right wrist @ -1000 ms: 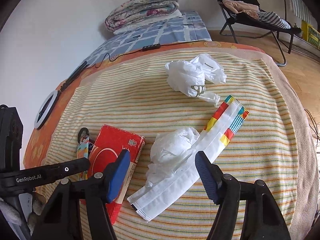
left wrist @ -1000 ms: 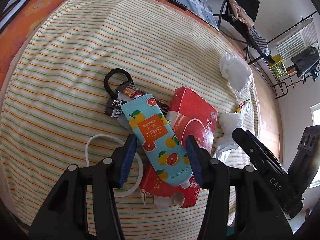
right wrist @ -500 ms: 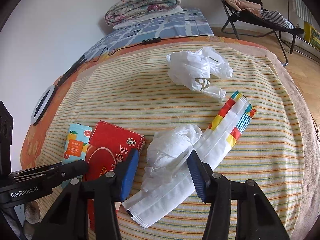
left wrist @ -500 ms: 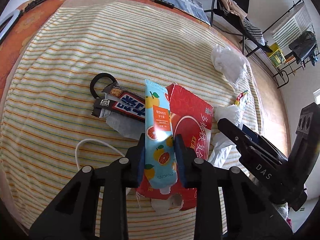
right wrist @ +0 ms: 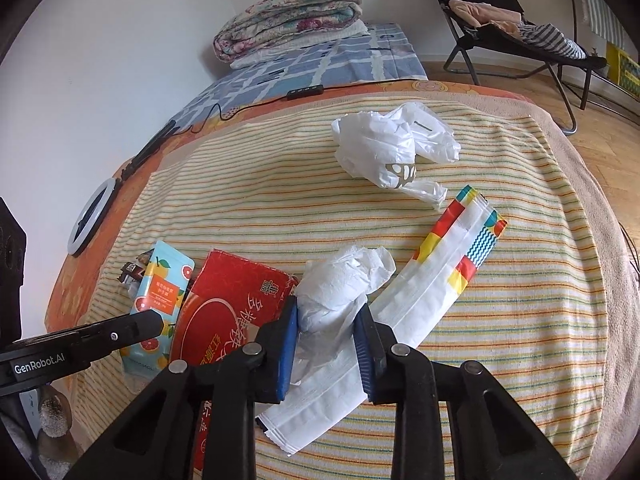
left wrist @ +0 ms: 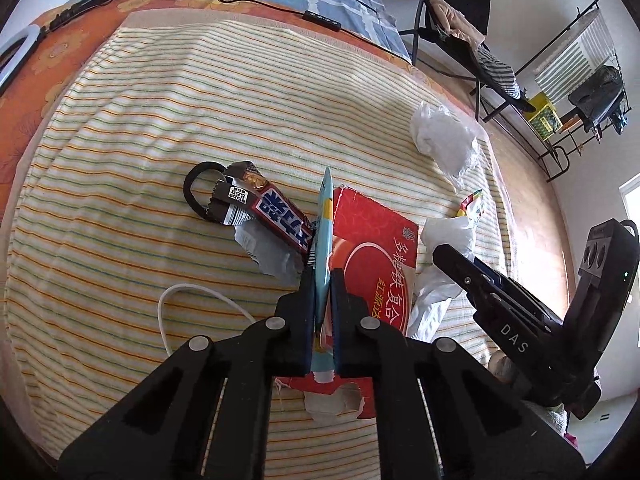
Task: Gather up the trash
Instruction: 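Carry the tube with the left tool while the right carries the tissue over the basket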
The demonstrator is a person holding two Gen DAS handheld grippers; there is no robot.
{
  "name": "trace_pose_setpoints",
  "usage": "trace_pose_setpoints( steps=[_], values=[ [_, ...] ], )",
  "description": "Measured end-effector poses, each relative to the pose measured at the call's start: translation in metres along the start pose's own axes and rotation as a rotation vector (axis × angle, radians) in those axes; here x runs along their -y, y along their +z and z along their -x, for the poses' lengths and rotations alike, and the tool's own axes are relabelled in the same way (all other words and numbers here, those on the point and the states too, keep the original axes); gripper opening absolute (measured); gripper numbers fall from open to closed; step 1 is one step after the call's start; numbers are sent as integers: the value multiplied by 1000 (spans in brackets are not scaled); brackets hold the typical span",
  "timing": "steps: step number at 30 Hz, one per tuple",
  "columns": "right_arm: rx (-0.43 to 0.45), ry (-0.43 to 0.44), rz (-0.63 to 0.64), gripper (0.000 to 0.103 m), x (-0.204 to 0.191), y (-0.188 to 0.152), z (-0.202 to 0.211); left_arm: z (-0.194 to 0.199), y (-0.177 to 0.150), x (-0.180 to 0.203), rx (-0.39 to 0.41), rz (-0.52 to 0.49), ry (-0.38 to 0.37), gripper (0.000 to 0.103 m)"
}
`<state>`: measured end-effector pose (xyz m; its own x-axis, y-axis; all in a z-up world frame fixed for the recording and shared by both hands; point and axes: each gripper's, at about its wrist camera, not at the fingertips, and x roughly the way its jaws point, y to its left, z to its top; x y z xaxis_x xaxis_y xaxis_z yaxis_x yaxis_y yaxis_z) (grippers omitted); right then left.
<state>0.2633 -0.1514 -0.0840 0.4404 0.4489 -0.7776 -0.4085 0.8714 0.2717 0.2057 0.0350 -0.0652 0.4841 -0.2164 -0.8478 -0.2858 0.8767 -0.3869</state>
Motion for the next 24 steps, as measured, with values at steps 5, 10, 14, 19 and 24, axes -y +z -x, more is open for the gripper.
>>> trace_pose_setpoints(
  steps=[5, 10, 14, 19, 24],
  values=[
    [20, 11, -4, 27, -2, 0, 8, 7, 0, -1, 15, -9, -1, 4],
    [30, 13, 6, 26, -7, -3, 13, 9, -5, 1, 30, -15, -19, 4],
    [41, 19, 22, 26, -11, -3, 20, 15, -5, 3, 39, -15, -35, 4],
    [56, 32, 39, 26, -17, -6, 33, 29, -6, 5, 58, -15, -59, 4],
    [64, 47, 57, 26, -24, -18, 52, 45, -12, 5, 66, -25, -75, 4]
  ],
)
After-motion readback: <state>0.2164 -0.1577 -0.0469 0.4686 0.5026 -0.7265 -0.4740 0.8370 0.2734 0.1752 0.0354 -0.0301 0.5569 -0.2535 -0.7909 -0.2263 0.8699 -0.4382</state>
